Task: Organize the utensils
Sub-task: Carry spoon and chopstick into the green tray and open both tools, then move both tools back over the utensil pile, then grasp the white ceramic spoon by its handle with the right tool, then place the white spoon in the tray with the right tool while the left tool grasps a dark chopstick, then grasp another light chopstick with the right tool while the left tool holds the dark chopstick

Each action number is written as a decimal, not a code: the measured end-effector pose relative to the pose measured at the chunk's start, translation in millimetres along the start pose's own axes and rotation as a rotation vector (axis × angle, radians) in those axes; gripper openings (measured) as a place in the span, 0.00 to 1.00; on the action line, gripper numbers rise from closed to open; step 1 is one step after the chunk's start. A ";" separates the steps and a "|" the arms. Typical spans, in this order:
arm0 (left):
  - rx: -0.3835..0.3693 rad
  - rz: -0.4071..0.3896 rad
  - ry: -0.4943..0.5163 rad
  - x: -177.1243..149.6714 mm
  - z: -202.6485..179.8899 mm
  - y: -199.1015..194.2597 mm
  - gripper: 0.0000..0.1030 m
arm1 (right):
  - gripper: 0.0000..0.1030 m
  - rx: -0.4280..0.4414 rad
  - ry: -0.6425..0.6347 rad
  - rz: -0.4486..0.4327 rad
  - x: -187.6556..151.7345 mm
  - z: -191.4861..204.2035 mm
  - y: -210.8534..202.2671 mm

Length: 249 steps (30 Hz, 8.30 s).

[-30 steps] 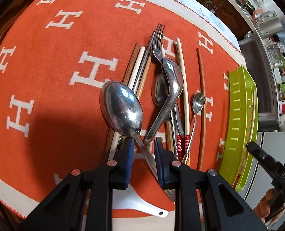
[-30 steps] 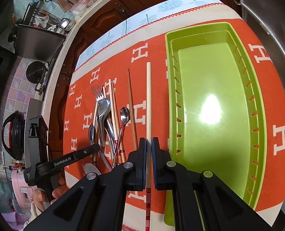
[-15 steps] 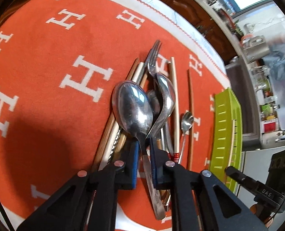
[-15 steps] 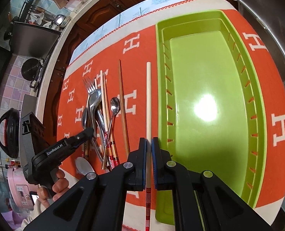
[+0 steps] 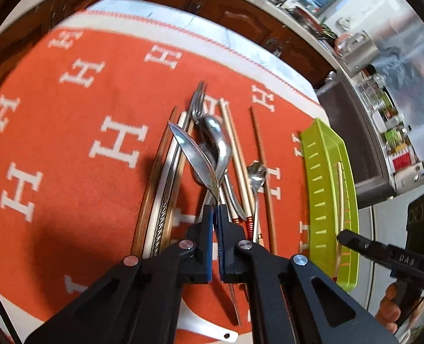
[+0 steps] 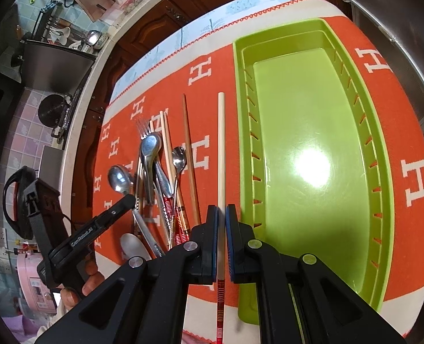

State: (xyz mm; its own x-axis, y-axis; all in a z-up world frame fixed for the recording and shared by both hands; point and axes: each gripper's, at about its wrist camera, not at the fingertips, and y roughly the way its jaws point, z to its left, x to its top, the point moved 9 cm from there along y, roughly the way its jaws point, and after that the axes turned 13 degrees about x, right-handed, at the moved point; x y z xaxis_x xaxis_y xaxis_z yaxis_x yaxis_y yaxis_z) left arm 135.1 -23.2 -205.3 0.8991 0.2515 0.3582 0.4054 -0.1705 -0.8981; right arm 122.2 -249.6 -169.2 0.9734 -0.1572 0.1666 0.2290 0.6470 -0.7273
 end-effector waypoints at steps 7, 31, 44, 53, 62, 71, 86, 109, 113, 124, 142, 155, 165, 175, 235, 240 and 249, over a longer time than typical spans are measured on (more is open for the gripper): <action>-0.020 -0.078 0.118 -0.2 -21.8 -40.5 0.00 | 0.05 0.012 -0.008 -0.035 -5.6 0.1 -21.3; -0.095 0.148 0.564 -11.1 -226.0 -26.2 0.00 | 0.05 -0.253 -0.056 -0.077 80.8 -65.1 -73.4; -0.019 0.172 0.550 -14.7 -218.5 2.1 0.24 | 0.28 -0.298 -0.050 -0.062 90.7 -90.7 -34.1; 0.024 0.107 0.498 -7.1 -173.7 -34.1 0.41 | 0.30 -0.317 -0.018 -0.074 49.9 -73.7 -51.9; 0.108 0.035 0.473 -5.9 -103.5 -73.0 0.45 | 0.38 -0.323 -0.055 -0.082 -2.9 -34.1 -51.9; 0.201 -0.059 0.394 11.0 -18.1 -116.3 0.51 | 0.55 -0.247 -0.244 -0.075 -28.6 58.6 -35.1; 0.273 -0.084 0.209 -22.3 87.9 -103.6 0.68 | 0.54 -0.143 -0.580 0.181 -96.8 146.5 103.4; 0.168 -0.026 0.045 -46.1 149.5 -76.1 0.68 | 0.28 -0.136 -0.737 0.285 -127.2 164.3 181.9; 0.155 -0.031 0.040 -44.5 151.4 -76.6 0.68 | 0.20 -0.132 -0.751 0.295 -133.6 168.8 182.3; 0.138 -0.052 0.034 -47.4 153.9 -82.6 0.68 | 0.03 -0.124 -0.775 0.305 -142.9 174.2 178.8; 0.127 -0.041 0.072 -38.4 137.3 -81.2 0.68 | 0.02 -0.076 -0.617 0.149 -110.0 165.0 128.1; 0.052 0.087 0.096 3.0 93.0 -39.2 0.64 | 0.02 -0.078 -0.329 -0.111 -26.5 108.4 23.8; 0.129 0.155 0.189 18.6 58.4 -4.8 0.28 | 0.02 -0.226 -0.048 -0.296 49.1 -3.0 -52.3; 0.189 0.186 0.200 23.8 54.6 14.7 0.19 | 0.02 -0.292 0.047 -0.293 120.7 -64.8 -37.5; 0.085 0.078 0.061 18.3 107.7 -32.3 0.04 | 0.04 -0.043 -0.170 0.168 -36.0 150.4 187.9; 0.122 0.102 0.072 14.7 115.2 -16.3 0.04 | 0.04 -0.046 -0.146 0.197 -28.3 152.7 209.7; 0.138 0.132 0.044 4.4 123.7 -11.4 0.38 | 0.05 -0.116 -0.085 0.238 -26.6 139.2 223.3</action>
State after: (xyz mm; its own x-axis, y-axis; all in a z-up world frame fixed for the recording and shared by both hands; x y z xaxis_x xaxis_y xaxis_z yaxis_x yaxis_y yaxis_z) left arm 114.1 97.7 -225.1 0.9505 0.1936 0.2431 0.2598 -0.0659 -0.9634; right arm 148.3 3.0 -243.3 0.9979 0.0553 0.0338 -0.0036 0.5680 -0.8230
